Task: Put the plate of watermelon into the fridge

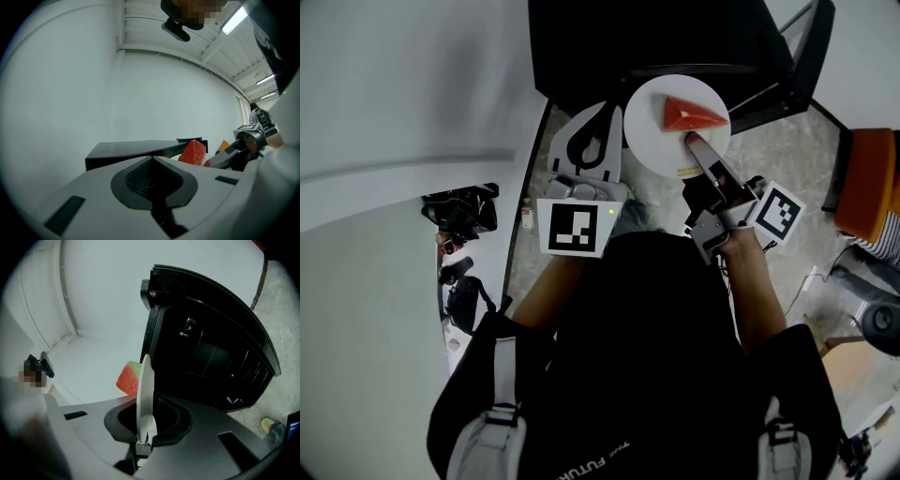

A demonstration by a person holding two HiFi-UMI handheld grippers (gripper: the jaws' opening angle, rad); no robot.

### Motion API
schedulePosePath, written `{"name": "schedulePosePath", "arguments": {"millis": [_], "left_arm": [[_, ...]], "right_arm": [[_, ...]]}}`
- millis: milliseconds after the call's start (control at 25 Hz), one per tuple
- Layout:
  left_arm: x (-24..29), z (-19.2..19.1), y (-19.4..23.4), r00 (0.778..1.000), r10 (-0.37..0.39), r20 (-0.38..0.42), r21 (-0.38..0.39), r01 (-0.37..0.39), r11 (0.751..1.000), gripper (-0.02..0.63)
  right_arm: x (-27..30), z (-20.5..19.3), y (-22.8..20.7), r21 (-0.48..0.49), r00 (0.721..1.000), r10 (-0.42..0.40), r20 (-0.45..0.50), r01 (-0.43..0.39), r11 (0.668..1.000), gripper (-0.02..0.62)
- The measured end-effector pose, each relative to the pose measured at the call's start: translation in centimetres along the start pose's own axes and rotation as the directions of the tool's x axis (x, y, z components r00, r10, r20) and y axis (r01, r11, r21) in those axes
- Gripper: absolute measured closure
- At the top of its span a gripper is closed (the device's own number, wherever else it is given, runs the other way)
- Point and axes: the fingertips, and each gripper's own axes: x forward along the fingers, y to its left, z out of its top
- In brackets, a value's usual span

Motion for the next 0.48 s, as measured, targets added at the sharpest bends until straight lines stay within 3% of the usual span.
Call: {"name": "schedulePosePath", "arguments": {"millis": [480], "left_arm": [[0.1,-0.4,1.2,1.000,-0.030,-0.007,-0.009,0.030,1.000,0.594]], "right_arm": [[-0.5,0.0,-1.0,-0.007,0.999,-0.040,0.022,0.040,0.999,0.569]]}}
